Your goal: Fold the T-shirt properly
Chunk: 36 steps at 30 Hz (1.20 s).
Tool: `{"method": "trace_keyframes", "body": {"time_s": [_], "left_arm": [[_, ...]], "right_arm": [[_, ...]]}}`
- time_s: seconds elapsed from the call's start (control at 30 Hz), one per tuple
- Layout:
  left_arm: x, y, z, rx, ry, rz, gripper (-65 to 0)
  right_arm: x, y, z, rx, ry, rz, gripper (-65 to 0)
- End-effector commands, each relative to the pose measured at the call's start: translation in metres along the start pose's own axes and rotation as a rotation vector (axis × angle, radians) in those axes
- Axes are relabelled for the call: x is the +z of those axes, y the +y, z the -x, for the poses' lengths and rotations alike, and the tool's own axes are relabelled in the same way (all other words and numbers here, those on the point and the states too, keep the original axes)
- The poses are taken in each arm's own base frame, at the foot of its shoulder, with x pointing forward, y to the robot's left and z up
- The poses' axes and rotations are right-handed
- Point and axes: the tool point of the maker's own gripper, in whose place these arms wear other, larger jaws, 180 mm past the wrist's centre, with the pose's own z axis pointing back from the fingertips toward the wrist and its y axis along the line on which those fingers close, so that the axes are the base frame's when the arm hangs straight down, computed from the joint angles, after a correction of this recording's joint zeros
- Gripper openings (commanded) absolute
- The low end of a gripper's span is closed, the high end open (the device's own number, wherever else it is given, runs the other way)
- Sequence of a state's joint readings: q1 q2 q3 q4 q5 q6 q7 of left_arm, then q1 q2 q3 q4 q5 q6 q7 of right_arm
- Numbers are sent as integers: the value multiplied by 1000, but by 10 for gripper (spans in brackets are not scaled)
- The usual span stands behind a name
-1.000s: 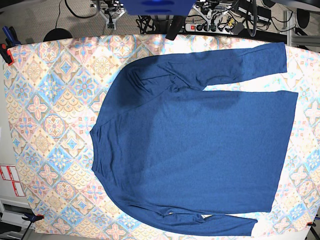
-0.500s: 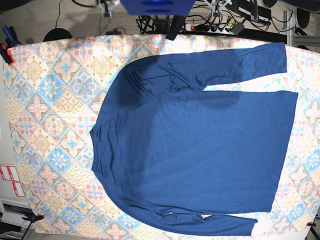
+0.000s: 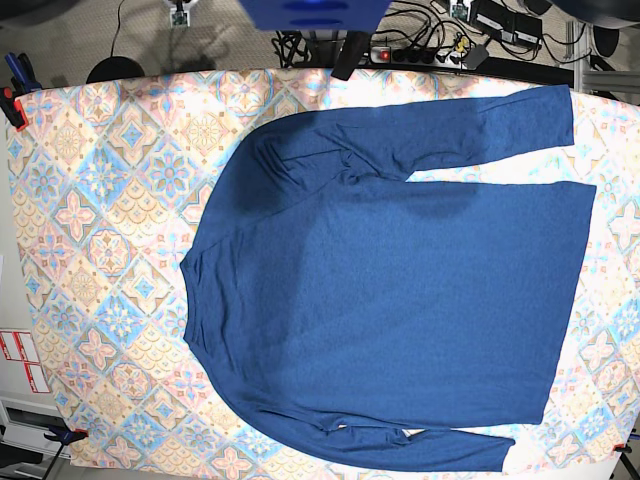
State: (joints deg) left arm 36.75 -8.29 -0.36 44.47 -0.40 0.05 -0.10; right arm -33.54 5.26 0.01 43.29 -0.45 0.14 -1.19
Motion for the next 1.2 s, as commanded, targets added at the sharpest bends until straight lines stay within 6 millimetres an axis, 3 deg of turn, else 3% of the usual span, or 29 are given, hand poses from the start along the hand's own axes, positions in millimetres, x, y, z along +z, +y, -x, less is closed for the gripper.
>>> {"method": "trace_keyframes", "body": {"time_s": [0.0, 0.17, 0.37, 0.5, 0.73, 0.83, 0.93, 1.03, 1.17], "left_arm": [[9, 3, -5, -3, -34, -4, -650], [35, 9, -14, -14, -102, -2, -650], [63, 19, -35, 50, -187, 8, -650], [82, 25, -53, 75, -248, 18, -650], [130, 22, -102, 62, -403, 55, -650], [149, 37, -129, 66, -482, 22, -650], [156, 57, -145, 124, -528, -17, -650], [157, 80, -159, 228, -568, -48, -596], [154, 108, -166, 375, -560, -78, -512]], "right_arm": [[7, -8, 4, 8, -14, 9, -648], [31, -19, -12, 34, -100, 23, -648], [67, -69, -44, -7, -226, 148, -648], [89, -76, -71, 16, -299, 165, -648], [129, -72, -138, 43, -399, 165, -648], [147, -68, -167, 44, -424, 165, -648], [153, -57, -177, 49, -401, 142, -648], [151, -41, -196, 51, -415, 105, -648], [147, -19, -204, 64, -405, 51, -648]]}}
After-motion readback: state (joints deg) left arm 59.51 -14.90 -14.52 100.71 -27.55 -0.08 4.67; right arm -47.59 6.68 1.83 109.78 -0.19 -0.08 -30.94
